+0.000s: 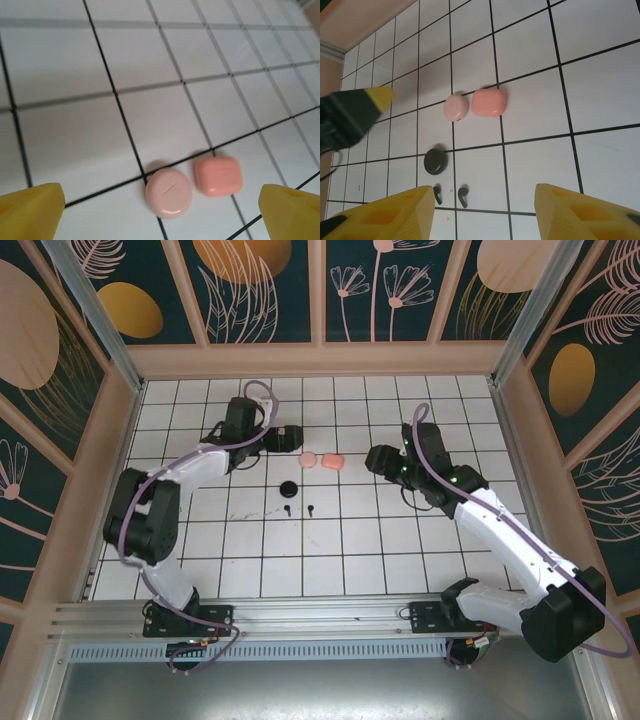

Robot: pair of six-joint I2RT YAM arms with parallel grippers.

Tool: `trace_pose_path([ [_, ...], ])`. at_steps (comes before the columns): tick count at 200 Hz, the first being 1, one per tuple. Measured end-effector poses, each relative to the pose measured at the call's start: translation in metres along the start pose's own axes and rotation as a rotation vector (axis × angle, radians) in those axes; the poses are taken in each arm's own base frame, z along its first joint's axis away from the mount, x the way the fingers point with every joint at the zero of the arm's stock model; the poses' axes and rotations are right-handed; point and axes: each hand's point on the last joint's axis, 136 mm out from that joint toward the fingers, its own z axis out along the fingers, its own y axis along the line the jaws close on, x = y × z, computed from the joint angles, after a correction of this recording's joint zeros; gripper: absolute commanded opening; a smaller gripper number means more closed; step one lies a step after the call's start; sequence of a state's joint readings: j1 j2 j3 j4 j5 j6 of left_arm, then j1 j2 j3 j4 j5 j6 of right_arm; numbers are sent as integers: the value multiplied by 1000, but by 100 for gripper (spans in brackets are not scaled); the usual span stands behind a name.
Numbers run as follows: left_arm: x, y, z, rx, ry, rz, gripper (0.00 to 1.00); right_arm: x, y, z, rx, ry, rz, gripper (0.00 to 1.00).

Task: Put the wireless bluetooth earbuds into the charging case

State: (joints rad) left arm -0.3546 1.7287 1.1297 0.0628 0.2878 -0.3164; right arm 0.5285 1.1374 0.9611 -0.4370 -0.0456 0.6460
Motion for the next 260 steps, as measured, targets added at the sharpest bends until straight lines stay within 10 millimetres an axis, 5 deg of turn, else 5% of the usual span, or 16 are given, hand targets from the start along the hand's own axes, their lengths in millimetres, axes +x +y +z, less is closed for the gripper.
trace_pose_path([
  [34, -60, -22, -62, -32, -205, 56, 99, 11, 13, 13, -3, 47, -51, 62],
  [68, -92, -18, -106, -135, -360, 51, 99, 25, 35, 31, -5, 97, -114, 62],
  [161, -69, 31, -171, -407, -563, -22, 99, 78, 70, 110, 61, 260, -336, 63],
  [260, -75, 36, -185, -450, -622, -42, 99, 118, 102, 196, -2, 406, -813, 62],
])
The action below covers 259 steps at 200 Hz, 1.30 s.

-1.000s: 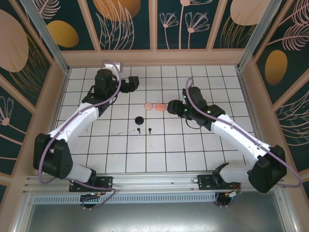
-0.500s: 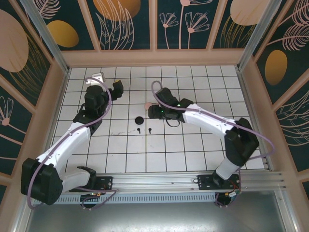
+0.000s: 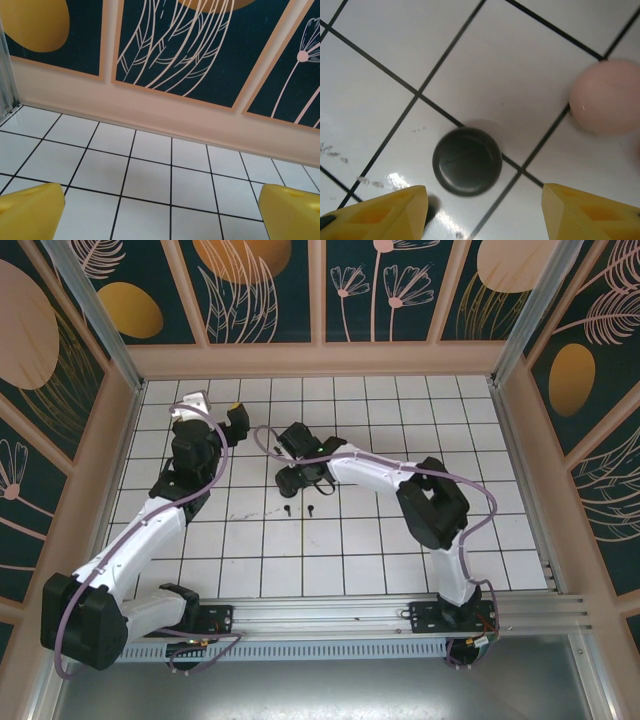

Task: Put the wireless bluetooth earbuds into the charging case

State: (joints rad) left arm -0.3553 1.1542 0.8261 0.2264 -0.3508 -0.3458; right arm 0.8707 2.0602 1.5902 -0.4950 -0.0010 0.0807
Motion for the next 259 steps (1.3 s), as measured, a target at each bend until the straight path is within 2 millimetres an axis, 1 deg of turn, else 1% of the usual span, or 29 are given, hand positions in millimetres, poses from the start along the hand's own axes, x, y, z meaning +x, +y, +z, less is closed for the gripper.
trace_pose_path([
  [21, -4, -4, -1, 14, 3, -20, 99, -4, 2, 12, 2, 16, -47, 62],
  [54, -1, -6, -3, 31, 26, -12, 99, 6, 2, 26, 1, 70, -86, 62],
  [86, -12, -8, -14, 57, -3, -6, 99, 8, 4, 34, -9, 100, -112, 62],
  [104, -16, -10, -16, 64, -10, -9, 99, 7, 8, 39, -18, 108, -133, 61],
  [126, -14, -10, -16, 65, 1, -6, 99, 7, 13, 46, -22, 116, -152, 61],
  [151, -10, -10, -16, 71, 18, -10, 99, 16, 12, 56, -17, 147, -172, 61],
  [173, -11, -12, -16, 78, 30, -15, 99, 13, 13, 54, -18, 145, -176, 61],
  [210, -25, -20, -19, 101, 13, -23, 99, 17, 12, 54, -16, 161, -178, 60],
  [259, -23, -20, -20, 105, 22, -20, 99, 18, 12, 54, -16, 164, -178, 60],
])
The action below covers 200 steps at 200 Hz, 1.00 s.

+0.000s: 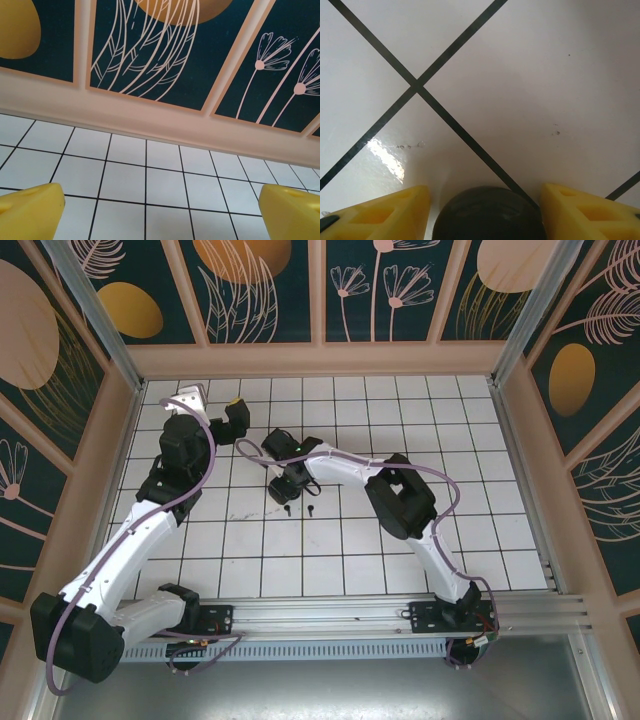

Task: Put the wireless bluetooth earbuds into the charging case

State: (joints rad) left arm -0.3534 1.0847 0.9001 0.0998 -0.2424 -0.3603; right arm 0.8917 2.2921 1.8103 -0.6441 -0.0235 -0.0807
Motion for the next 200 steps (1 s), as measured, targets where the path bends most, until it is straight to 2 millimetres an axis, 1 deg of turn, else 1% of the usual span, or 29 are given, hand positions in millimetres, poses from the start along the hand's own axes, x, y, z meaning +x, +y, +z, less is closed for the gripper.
trace_pose_path([
  [41, 1, -2, 0, 12, 4, 0, 99, 4, 0, -1, 0, 1, 0, 56],
  [55, 1, -4, 0, 20, 7, 0, 99, 6, 0, -2, 0, 0, 1, 51],
  [75, 2, -5, 0, 27, 10, 0, 99, 10, 1, -5, -3, 4, 2, 41],
  [98, 2, -6, 0, 36, 13, -1, 99, 14, 1, -6, -4, 7, 14, 36],
  [124, 4, -9, 0, 53, 20, -8, 99, 18, -4, -9, -1, 7, 73, 32],
  [138, 6, -11, 0, 66, 24, -18, 99, 23, -13, -15, 6, 7, 143, 32],
  [151, 13, -11, 1, 79, 35, -37, 99, 27, -26, -27, 15, -6, 232, 33],
  [165, 25, -12, 2, 95, 58, -62, 99, 29, -45, -45, 25, -44, 349, 33],
  [186, 49, -14, 3, 141, 96, -107, 99, 27, -75, -85, 33, -146, 548, 33],
  [200, 73, -17, 4, 195, 138, -138, 99, 27, -92, -111, 26, -224, 679, 33],
])
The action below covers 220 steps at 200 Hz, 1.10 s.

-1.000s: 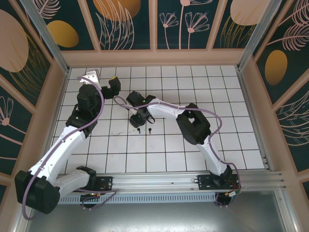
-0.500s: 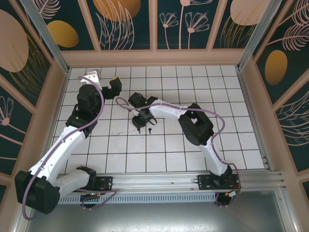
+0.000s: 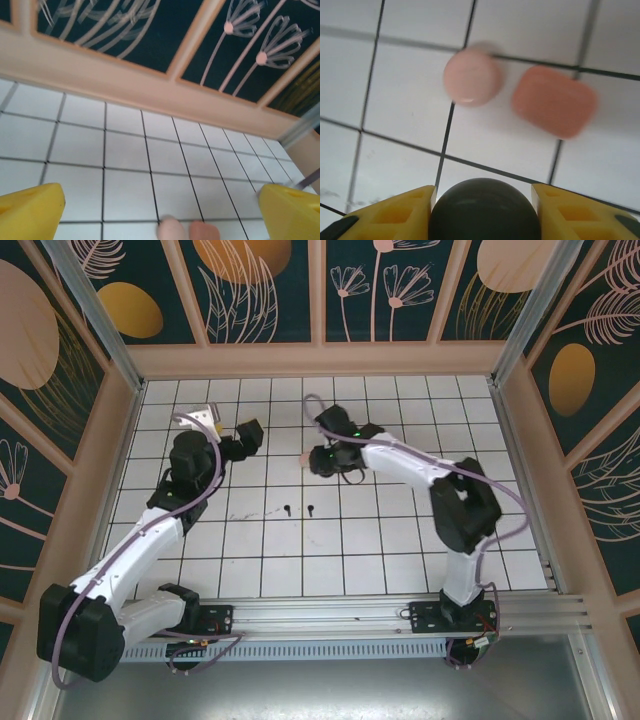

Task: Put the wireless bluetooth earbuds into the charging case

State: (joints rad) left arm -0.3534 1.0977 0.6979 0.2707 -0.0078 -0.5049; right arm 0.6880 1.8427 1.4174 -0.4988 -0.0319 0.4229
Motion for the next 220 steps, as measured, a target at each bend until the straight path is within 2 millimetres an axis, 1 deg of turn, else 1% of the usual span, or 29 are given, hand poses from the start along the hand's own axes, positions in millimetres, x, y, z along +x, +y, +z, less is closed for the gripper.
trace_pose_path([
  [17, 32, -1, 6, 72, 63, -41, 97, -14, -10, -27, -35, -83, 161, 33],
  [30, 54, -5, 9, 132, 108, -68, 97, -19, -13, -41, -65, -123, 261, 33],
  [42, 69, -11, 11, 186, 140, -88, 96, -21, -13, -50, -92, -148, 343, 33],
  [56, 79, -24, 13, 257, 157, -99, 96, -24, -11, -57, -122, -171, 434, 32],
  [92, 94, -73, 13, 451, 168, -92, 91, -26, -6, -66, -181, -206, 642, 31],
  [110, 103, -89, 15, 520, 173, -112, 86, -28, -1, -71, -200, -226, 722, 31],
  [144, 111, -98, 24, 577, 157, -185, 77, -30, 10, -79, -231, -255, 819, 31],
  [162, 112, -101, 27, 601, 143, -213, 71, -30, 13, -81, -235, -267, 852, 31],
  [220, 110, -116, 30, 665, 117, -266, 62, -30, 22, -83, -248, -280, 896, 30],
])
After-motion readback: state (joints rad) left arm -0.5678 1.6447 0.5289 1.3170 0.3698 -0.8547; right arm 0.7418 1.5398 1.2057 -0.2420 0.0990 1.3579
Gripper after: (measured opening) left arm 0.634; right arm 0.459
